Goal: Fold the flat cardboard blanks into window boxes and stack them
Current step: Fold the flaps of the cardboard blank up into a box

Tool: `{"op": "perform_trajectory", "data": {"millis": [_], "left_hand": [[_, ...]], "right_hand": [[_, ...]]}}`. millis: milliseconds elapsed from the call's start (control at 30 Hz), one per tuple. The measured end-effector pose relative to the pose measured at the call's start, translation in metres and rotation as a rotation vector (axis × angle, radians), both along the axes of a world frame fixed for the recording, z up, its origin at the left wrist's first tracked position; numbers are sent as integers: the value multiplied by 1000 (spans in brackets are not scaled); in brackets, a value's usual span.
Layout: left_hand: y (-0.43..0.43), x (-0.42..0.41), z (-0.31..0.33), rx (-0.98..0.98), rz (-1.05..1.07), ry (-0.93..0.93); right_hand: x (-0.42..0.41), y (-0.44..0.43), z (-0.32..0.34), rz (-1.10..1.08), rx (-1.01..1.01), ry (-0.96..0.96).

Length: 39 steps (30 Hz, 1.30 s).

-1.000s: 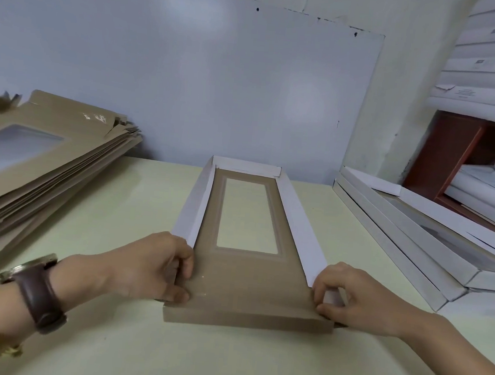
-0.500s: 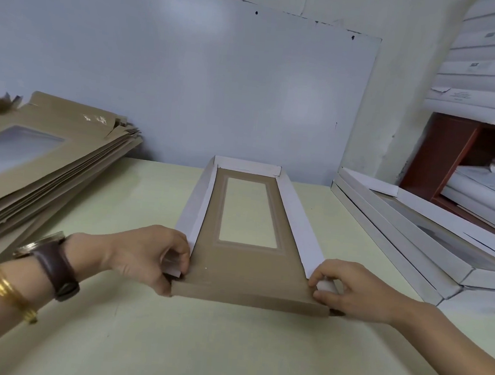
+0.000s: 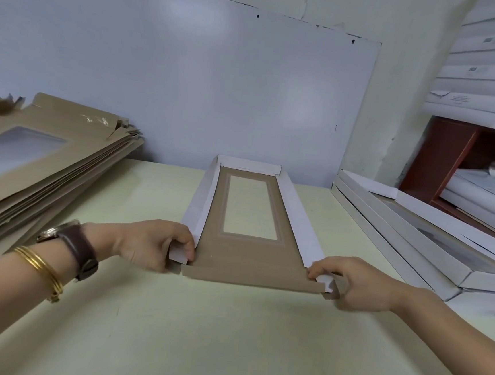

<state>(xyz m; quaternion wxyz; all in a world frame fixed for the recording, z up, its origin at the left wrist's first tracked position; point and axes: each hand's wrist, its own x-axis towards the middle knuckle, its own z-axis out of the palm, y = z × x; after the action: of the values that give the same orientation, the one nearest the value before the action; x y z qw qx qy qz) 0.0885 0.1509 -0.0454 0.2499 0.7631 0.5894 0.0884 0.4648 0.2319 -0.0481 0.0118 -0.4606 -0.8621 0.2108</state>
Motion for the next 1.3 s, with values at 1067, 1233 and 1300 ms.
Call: {"op": "perform_trajectory", "data": {"millis": [1067,1233,1300], "left_hand": [[11,-27,-18,-142,-15,-392],[9,-30,-16,-178,-21,-428],[9,-32,-16,-190,-16,-458]], "right_hand": [[8,-3,-15,124,35,224],[7,-5,-16,125,63,202],[6,-5,-15,145,83,173]]}}
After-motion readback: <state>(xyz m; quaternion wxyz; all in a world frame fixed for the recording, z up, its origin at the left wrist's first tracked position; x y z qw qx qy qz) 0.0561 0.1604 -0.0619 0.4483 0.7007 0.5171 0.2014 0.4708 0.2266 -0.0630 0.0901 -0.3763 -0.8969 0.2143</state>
